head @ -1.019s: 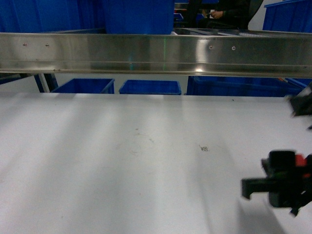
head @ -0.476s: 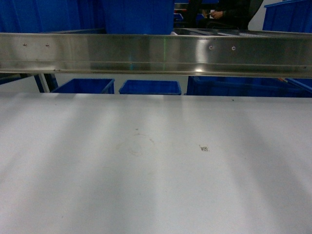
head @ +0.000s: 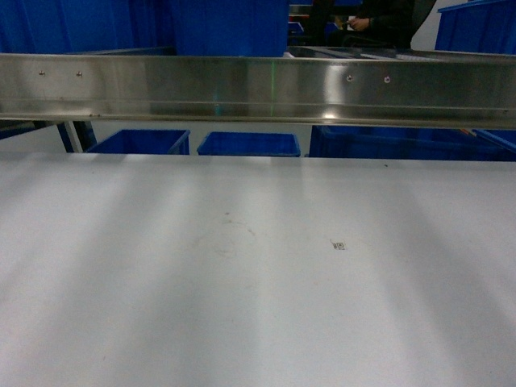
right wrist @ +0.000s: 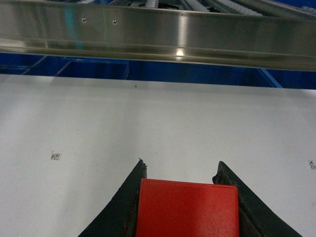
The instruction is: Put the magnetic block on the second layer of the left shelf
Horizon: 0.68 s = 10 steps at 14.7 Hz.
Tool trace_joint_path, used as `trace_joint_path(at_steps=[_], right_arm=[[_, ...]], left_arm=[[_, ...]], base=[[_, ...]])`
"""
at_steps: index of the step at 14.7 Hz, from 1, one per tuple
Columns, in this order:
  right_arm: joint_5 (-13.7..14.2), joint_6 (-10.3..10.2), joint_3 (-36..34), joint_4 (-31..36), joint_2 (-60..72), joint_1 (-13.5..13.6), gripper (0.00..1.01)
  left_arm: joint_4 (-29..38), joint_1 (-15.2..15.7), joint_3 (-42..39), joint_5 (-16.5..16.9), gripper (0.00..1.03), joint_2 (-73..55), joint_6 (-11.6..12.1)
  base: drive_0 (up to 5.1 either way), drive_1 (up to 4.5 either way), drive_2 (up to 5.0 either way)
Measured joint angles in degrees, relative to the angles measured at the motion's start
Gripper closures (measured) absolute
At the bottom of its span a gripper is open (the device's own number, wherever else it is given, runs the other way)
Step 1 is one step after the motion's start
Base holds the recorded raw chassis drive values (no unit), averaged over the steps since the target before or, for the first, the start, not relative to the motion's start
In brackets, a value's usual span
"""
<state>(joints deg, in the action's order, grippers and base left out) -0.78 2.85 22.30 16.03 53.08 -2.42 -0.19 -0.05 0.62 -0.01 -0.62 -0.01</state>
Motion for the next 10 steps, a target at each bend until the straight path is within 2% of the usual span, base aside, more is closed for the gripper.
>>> trace_joint_path(at_steps=[6, 10], right_arm=[[-0.15, 0.02, -0.04, 0.02, -0.07, -0.24, 0.68], [-0.13, 0.02, -0.2, 0.07, -0.11, -0.24, 0.68]], left_arm=[[0.0, 0.0, 0.0, 0.02, 0.05, 0.0, 0.0], [-0.13, 0.04, 0.0, 0.02, 0.05, 0.0, 0.0]], base=[[0.0, 0.0, 0.0], [-4.8, 2.65, 2.6]])
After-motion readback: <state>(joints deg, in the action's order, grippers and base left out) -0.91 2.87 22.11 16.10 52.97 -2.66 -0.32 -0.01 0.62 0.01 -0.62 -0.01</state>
